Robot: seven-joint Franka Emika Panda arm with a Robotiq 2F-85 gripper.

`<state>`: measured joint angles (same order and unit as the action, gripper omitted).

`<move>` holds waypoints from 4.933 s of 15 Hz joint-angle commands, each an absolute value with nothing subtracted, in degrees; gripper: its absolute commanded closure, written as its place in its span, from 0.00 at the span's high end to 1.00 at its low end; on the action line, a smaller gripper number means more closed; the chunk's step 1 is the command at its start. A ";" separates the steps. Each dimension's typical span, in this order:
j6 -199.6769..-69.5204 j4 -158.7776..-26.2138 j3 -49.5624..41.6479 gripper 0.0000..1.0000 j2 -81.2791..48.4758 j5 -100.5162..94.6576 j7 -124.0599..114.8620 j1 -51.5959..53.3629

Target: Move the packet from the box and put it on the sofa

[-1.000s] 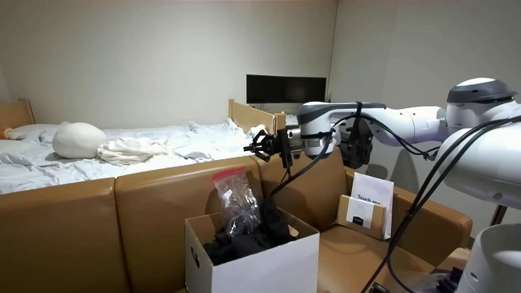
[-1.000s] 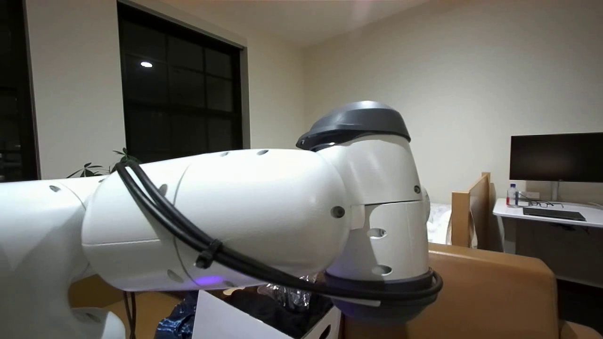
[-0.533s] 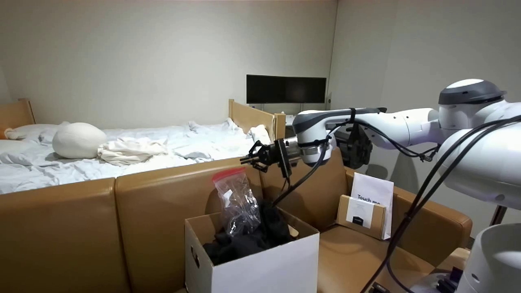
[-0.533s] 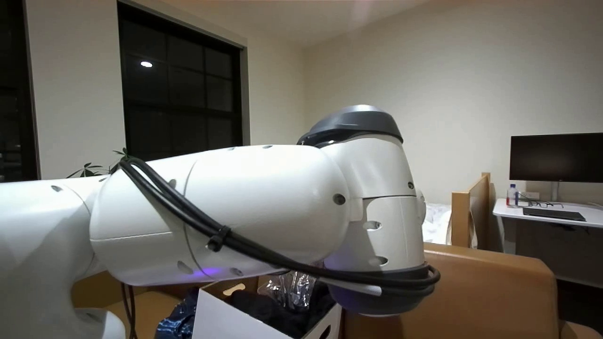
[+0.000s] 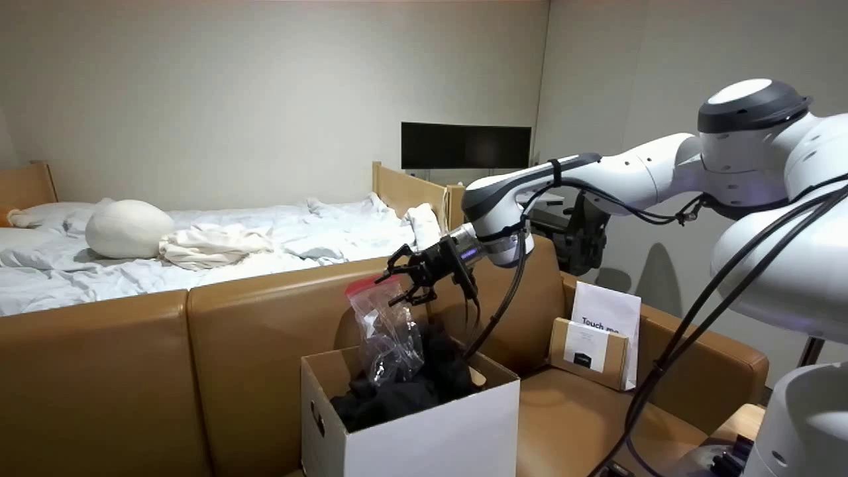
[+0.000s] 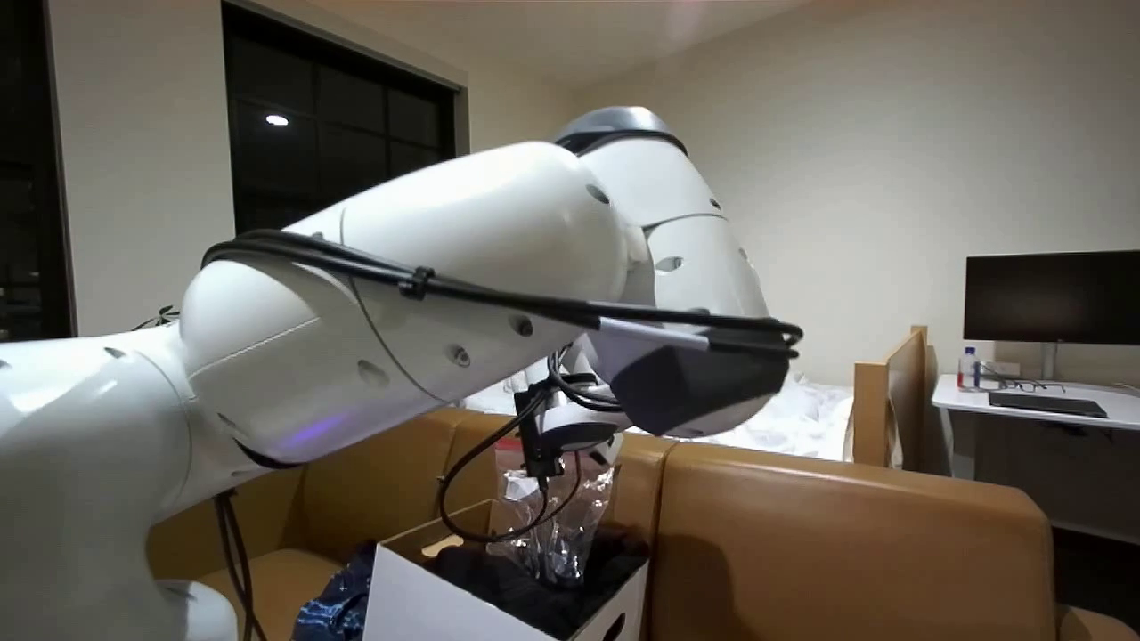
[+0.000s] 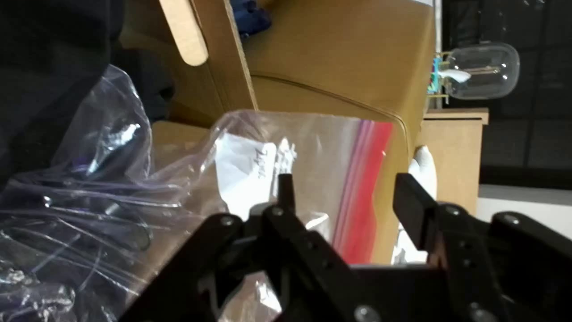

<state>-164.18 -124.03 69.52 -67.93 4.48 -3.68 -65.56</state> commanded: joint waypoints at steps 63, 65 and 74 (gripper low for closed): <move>-171.74 -122.12 -41.12 0.01 -43.97 36.13 -7.90 54.25; -168.88 -121.76 -43.20 0.01 -41.42 28.87 -10.16 52.54; -160.12 -117.23 -41.51 0.01 -31.23 5.72 -23.13 39.93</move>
